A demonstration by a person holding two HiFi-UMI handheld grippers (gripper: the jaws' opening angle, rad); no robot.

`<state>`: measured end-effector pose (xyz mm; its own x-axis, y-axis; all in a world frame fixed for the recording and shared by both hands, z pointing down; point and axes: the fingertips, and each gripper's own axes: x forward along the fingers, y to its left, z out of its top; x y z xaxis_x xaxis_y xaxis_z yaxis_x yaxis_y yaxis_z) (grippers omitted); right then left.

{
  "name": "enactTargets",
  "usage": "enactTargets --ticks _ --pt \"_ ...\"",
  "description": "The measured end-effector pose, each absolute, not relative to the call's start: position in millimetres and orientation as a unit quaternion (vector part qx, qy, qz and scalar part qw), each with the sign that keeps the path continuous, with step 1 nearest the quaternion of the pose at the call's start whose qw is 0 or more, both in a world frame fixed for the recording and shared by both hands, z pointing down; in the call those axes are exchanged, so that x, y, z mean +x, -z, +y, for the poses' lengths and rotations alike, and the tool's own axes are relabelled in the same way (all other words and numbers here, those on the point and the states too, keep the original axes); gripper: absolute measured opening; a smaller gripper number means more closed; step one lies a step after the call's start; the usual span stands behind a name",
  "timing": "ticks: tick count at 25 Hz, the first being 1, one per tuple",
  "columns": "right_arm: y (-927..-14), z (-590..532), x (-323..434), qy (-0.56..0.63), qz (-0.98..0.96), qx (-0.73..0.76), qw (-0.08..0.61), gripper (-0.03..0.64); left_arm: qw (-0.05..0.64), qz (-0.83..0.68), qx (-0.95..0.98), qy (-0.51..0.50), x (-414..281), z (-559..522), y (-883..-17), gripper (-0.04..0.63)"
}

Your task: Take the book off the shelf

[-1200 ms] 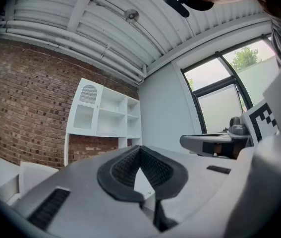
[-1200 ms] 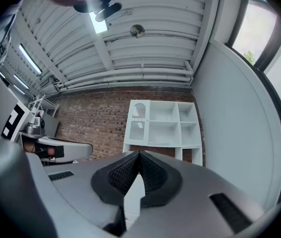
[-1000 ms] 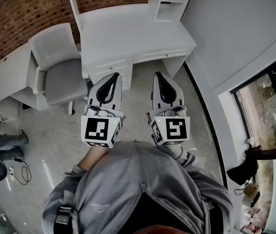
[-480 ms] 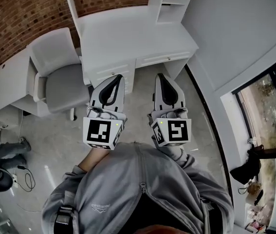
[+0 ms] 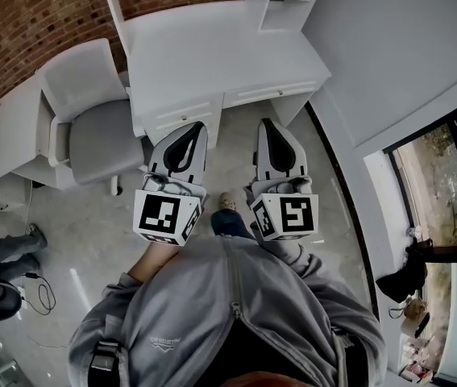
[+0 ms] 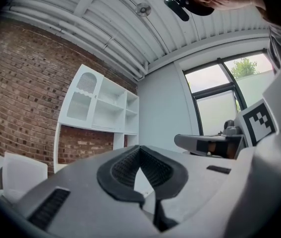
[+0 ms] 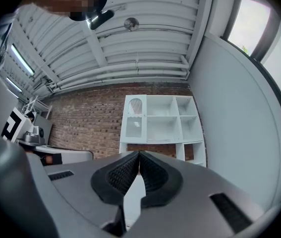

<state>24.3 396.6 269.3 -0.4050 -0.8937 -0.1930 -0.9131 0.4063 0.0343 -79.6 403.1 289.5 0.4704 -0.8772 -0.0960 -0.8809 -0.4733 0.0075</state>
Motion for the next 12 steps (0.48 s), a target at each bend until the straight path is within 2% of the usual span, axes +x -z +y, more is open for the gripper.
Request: enactTargets --ticks 12 --pt "-272.8 283.0 47.4 -0.063 0.849 -0.518 0.079 0.028 0.035 0.523 -0.85 -0.045 -52.3 298.4 -287.2 0.008"
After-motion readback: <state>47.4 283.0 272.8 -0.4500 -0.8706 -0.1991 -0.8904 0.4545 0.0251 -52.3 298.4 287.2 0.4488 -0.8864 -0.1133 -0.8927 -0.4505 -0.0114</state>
